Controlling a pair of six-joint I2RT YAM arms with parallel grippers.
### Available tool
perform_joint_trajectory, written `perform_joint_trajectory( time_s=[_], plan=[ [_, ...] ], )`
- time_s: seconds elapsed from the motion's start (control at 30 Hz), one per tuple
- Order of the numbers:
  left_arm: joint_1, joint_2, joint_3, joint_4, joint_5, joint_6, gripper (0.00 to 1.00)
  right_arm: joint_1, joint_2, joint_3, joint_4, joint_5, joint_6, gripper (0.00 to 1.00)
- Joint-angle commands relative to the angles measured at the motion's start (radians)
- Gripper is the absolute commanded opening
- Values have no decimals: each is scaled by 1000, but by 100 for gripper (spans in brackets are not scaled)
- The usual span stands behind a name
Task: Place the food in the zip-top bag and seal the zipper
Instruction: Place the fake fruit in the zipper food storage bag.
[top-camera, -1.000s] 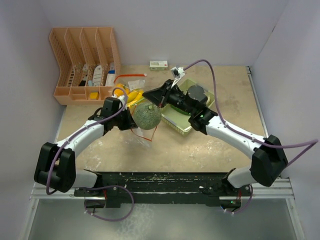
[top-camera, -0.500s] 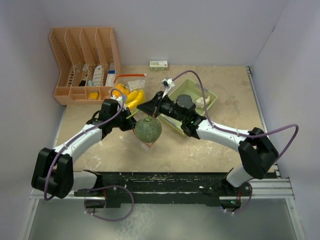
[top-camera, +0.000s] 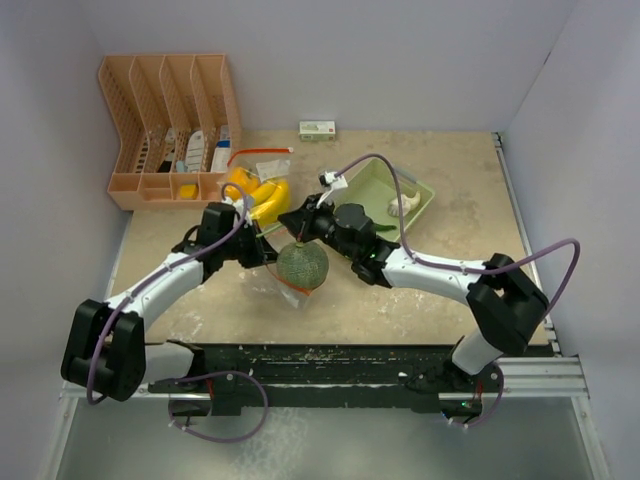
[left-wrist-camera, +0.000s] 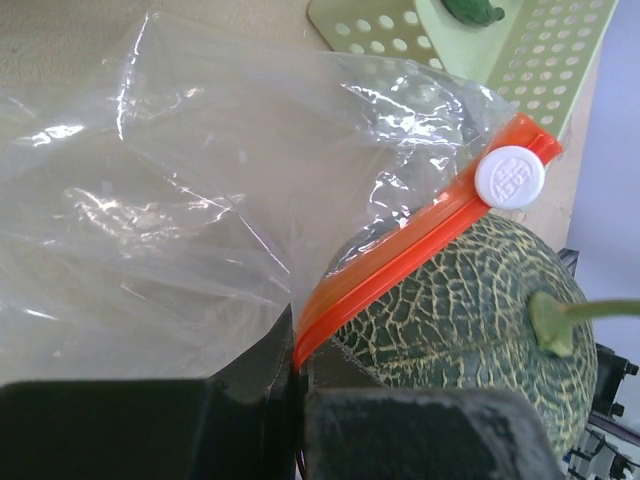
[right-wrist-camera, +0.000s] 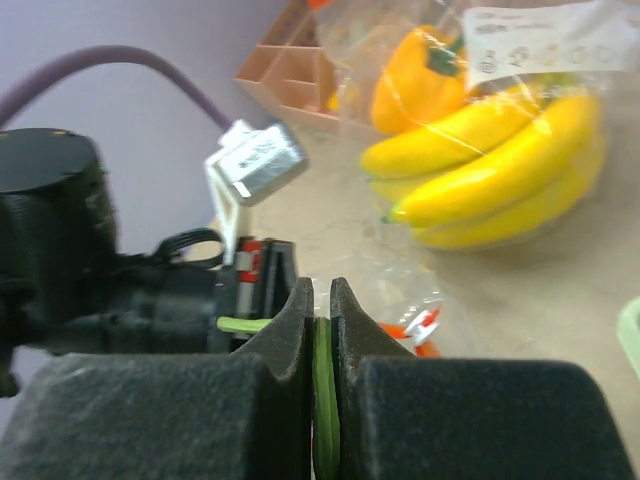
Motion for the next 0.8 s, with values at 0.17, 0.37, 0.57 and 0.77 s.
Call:
perform_joint_trajectory(
  time_s=[0.17, 0.37, 0.57, 0.77],
  plan=[
    [3, -44, 95, -53, 21, 32, 0, 121, 42, 80, -143, 378, -136, 0],
    [-2, 17, 190, -99, 8, 76, 0, 180, 57, 113, -199, 470, -181, 0],
    [-21, 72, 260, -117, -15, 92, 0, 210, 94, 136, -247, 512, -195, 0],
    [-74, 134, 246, -75, -42, 81, 0, 225, 117, 127, -223, 441, -192, 0]
  ],
)
